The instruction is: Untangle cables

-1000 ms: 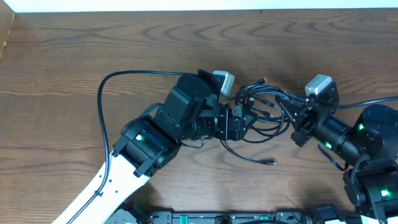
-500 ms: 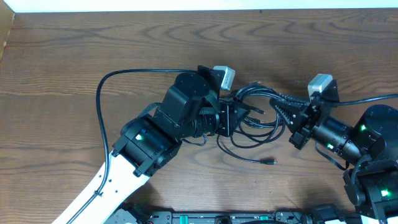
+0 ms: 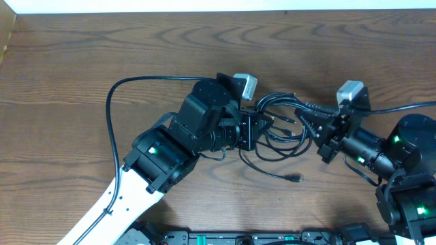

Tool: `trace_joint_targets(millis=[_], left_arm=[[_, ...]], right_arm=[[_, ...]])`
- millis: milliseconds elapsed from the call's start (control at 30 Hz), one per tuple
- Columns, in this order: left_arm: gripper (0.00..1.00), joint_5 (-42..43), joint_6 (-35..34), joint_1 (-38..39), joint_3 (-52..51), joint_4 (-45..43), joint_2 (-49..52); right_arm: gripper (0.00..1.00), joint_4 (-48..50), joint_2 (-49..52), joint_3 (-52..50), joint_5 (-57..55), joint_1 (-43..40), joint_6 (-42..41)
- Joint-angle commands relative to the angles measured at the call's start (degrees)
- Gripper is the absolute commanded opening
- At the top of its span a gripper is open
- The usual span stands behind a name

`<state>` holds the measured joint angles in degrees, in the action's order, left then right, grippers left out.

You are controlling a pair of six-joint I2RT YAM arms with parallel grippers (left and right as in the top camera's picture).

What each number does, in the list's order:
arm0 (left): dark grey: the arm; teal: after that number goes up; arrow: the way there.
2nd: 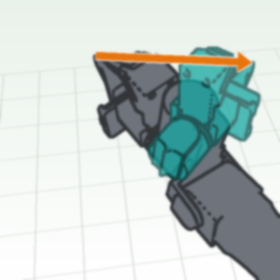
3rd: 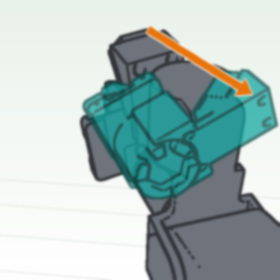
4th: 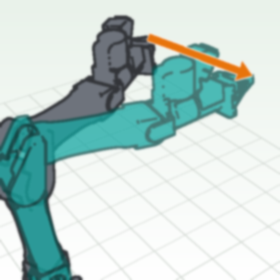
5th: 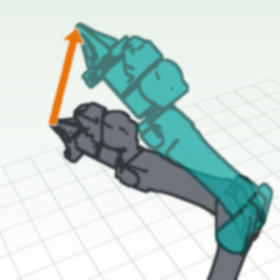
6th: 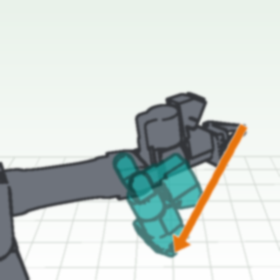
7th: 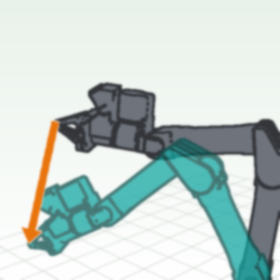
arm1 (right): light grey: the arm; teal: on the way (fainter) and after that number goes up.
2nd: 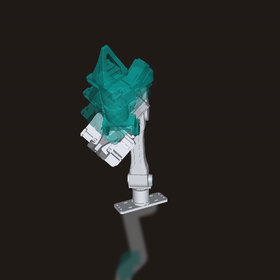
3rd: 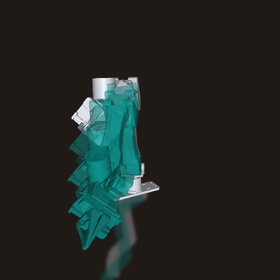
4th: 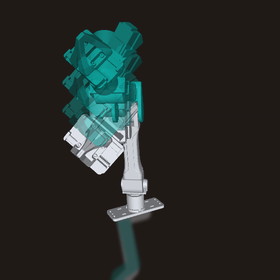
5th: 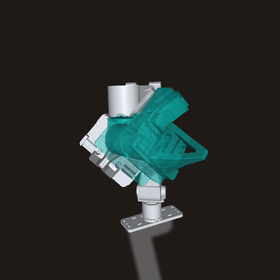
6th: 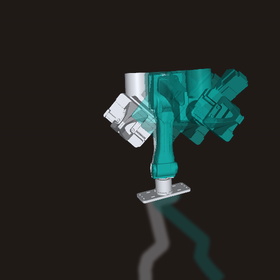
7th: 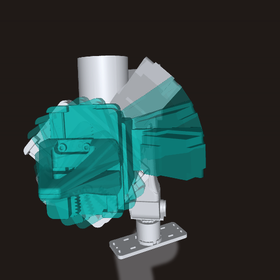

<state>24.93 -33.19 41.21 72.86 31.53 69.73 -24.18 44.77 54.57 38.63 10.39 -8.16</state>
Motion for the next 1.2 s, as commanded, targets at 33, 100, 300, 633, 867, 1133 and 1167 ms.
trace_joint_targets(millis=[33, 100, 300, 633, 867, 1133, 1167], left_arm=[[0.07, -1.64, 7.91, -0.81, 1.62, 0.74, -0.63], [0.08, -1.64, 10.8, -0.81, 1.62, 1.01, -0.63], [0.07, -1.64, 11.8, -0.81, 1.62, 1.16, -0.66], [0.08, 9.49, 18.23, -0.79, 1.62, -2.03, -0.68], [0.07, 14.71, 20.74, -0.79, 1.62, -3.85, -0.68], [0.07, 14.49, 20.72, -0.81, 1.62, -4.26, -0.68], [0.07, 14.29, 20.7, -0.81, 1.62, -4.26, -0.68]], right_arm=[[0.56, -0.09, -0.31, 0.07, -0.39, 0.09, 6.58], [0.7, -0.85, -0.31, 0.07, -0.74, 0.09, 10.95], [0.66, -3.87, -0.31, 0.07, -5.16, 0.09, 20.39], [0.63, -7.61, 0.5, 0.07, -5.29, 0.09, 26.25], [0.51, -8.09, 1.62, 0.07, -5.27, 0.09, 26.23], [0.01, -8.41, 1.73, 0.07, -5.29, 0.09, 26.23], [0.01, -8.5, 1.73, 0.07, -5.29, 0.09, 26.21]])
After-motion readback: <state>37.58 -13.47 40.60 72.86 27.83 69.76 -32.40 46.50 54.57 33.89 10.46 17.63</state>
